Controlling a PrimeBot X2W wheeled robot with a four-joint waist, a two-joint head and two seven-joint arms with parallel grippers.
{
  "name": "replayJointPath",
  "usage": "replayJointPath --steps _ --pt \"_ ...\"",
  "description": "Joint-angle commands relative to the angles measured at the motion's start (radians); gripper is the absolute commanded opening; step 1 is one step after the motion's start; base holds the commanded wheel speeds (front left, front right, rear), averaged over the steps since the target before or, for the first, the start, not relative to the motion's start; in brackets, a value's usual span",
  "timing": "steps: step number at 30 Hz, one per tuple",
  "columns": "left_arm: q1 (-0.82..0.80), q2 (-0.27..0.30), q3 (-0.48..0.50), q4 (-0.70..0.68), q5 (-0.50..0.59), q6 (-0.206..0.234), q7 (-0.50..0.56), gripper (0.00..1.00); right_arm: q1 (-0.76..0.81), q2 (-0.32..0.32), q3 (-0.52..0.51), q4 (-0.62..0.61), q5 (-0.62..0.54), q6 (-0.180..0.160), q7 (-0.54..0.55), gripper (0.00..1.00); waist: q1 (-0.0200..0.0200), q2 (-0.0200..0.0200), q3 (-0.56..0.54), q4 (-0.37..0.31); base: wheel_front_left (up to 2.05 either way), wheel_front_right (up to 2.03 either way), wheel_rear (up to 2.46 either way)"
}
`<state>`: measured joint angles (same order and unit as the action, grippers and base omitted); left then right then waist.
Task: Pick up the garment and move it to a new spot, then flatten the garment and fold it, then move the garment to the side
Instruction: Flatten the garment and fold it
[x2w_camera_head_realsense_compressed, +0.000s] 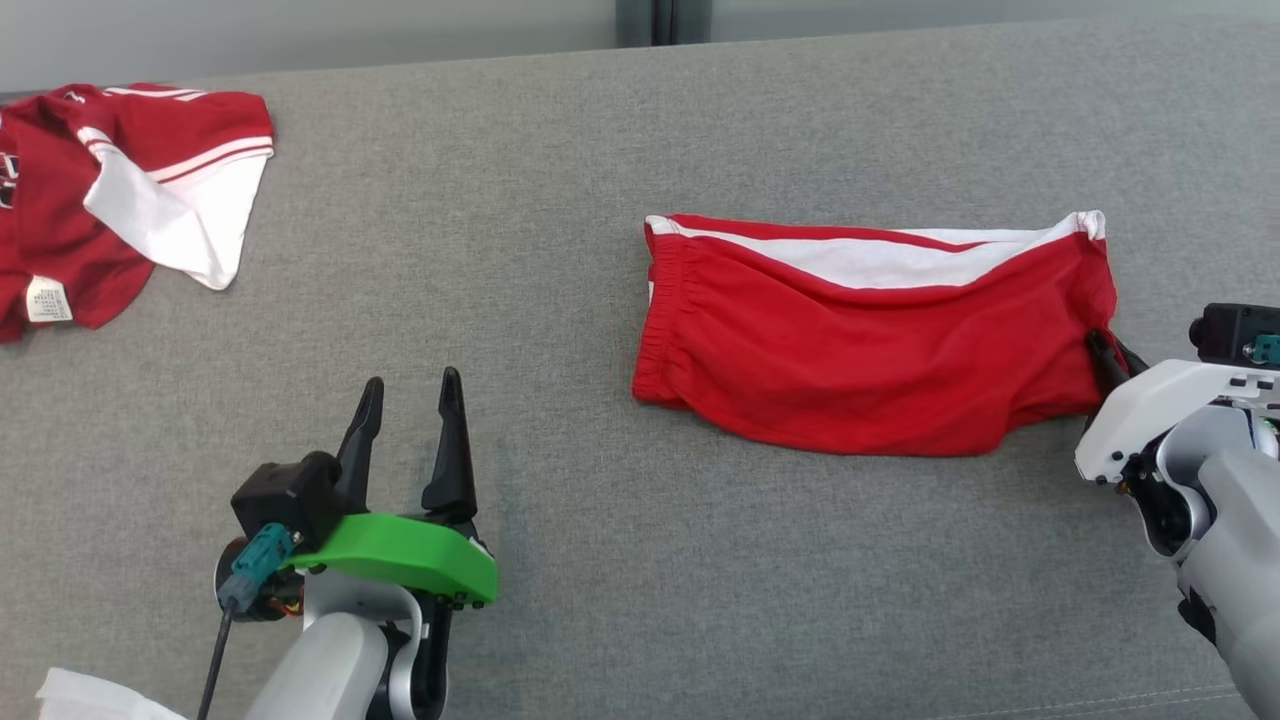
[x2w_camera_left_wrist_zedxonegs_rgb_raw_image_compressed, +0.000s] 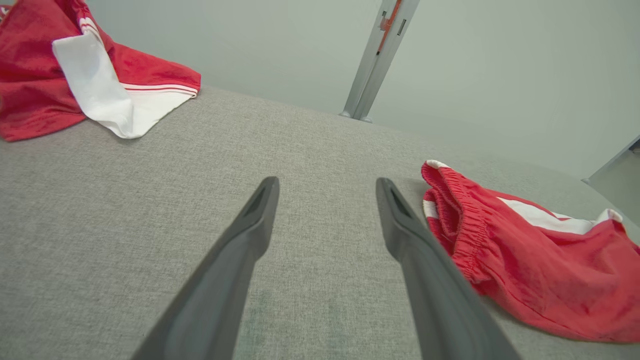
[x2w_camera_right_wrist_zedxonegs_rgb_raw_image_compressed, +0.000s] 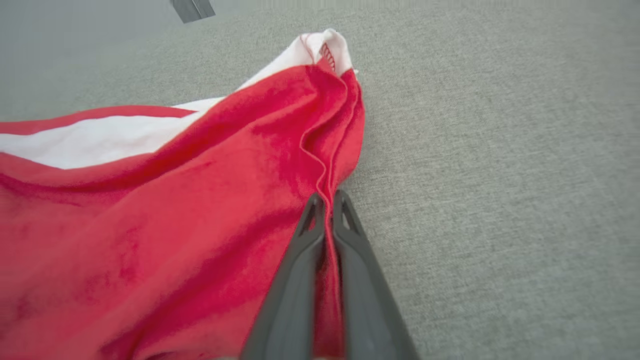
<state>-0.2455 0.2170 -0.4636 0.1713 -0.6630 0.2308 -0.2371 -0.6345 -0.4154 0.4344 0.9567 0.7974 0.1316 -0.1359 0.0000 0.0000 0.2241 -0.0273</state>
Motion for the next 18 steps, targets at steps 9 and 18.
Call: replayJointPath --steps 9,18 --pt "0.024 0.003 -0.008 0.027 0.018 0.005 -0.007 1.0 -0.031 0.031 0.032 -0.157 -0.05 -0.002 0.013 0.0 0.0 0.0 -0.071 0.047 0.0 0.0 0.0" --pt "0.033 0.007 0.003 0.076 0.031 -0.006 -0.02 1.0 -0.043 0.13 0.08 -0.285 -0.08 -0.002 0.11 0.0 0.0 0.0 -0.086 0.132 0.0 0.0 0.0"
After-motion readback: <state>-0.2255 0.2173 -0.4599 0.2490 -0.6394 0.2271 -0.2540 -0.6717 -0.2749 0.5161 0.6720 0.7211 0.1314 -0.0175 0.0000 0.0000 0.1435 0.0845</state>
